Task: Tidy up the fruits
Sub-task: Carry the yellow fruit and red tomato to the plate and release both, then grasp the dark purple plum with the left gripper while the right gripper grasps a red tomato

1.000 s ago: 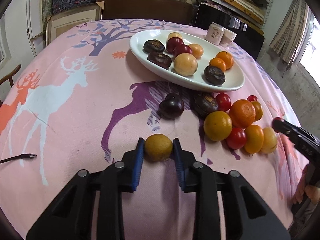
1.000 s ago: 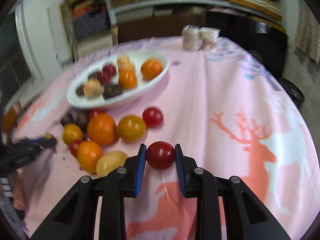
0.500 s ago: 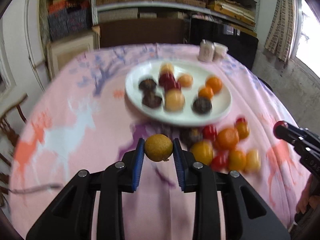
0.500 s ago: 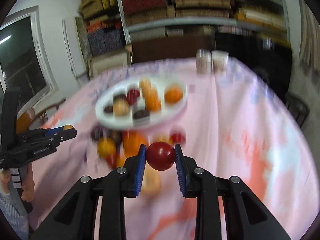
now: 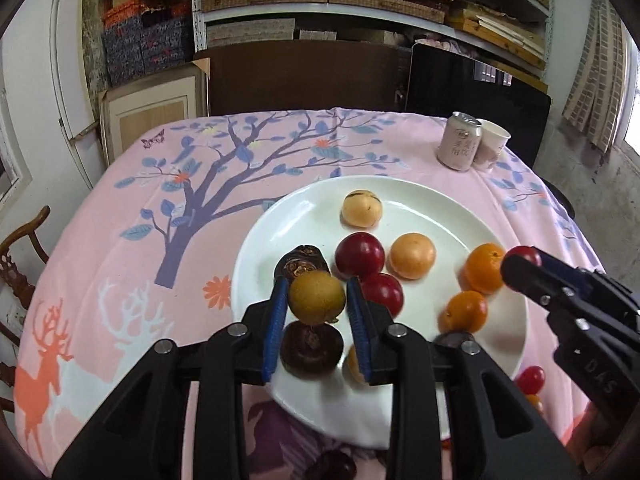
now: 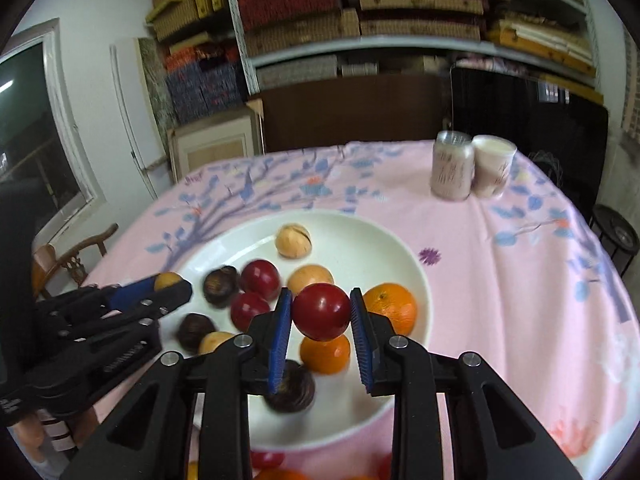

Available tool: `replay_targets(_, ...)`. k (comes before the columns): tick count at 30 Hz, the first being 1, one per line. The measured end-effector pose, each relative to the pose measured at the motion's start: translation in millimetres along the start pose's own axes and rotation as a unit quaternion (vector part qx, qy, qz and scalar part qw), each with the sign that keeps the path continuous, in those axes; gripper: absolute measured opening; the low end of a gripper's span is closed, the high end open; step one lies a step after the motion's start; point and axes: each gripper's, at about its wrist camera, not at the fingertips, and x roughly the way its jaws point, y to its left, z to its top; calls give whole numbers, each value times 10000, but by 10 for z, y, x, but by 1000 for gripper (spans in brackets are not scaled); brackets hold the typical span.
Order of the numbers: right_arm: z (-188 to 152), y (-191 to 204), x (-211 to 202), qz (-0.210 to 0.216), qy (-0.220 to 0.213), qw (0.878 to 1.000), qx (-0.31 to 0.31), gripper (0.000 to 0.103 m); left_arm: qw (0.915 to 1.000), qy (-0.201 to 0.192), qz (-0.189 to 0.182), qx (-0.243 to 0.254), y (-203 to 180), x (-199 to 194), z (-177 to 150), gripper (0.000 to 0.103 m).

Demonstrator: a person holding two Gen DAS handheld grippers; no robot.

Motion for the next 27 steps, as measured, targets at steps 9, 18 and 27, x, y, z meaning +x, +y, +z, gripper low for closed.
replay_targets(9, -69, -283, -313, -81, -830, 9958, 390, 88, 9995, -214, -49, -248, 129, -46, -69, 96)
replay_targets(18, -266, -641, -486, -70, -865, 9894, 1165, 95, 9992, -103, 389, -23, 159, -189, -394, 96)
replay_targets(27, -539, -801, -667, -256, -845, 9859, 1424, 99, 9991, -6, 427, -51, 235, -462, -830, 99)
